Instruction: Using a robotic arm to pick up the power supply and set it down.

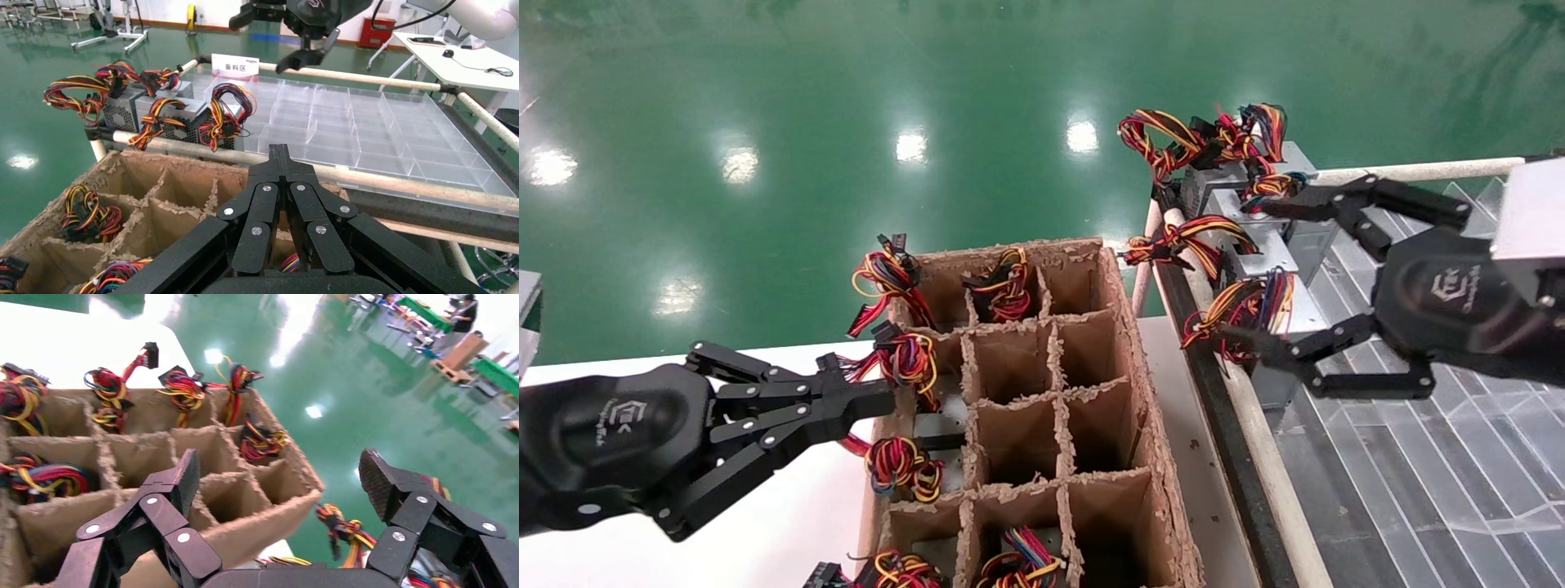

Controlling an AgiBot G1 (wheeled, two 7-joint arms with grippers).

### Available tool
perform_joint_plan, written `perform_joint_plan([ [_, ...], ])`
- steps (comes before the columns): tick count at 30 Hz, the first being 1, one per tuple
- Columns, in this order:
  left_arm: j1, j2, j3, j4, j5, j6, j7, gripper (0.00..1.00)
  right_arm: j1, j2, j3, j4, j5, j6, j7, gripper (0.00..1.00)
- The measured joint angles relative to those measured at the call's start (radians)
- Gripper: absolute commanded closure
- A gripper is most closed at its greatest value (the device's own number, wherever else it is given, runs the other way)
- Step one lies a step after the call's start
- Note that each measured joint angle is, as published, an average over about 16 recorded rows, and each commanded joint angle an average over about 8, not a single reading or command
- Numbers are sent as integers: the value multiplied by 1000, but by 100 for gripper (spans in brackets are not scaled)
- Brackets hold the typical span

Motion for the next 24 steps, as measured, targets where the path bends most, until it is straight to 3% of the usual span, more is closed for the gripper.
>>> perform_joint_plan([
  [7,0,0,0,0,0,0,0,6,-24,-15,-7,-7,47,-29,15,0],
  [8,0,0,0,0,0,0,0,0,-27,-17,-8,-8,54,-33,17,0],
  [24,0,0,0,0,0,0,0,0,-80,-51,-22,-25,157,-97,51,0],
])
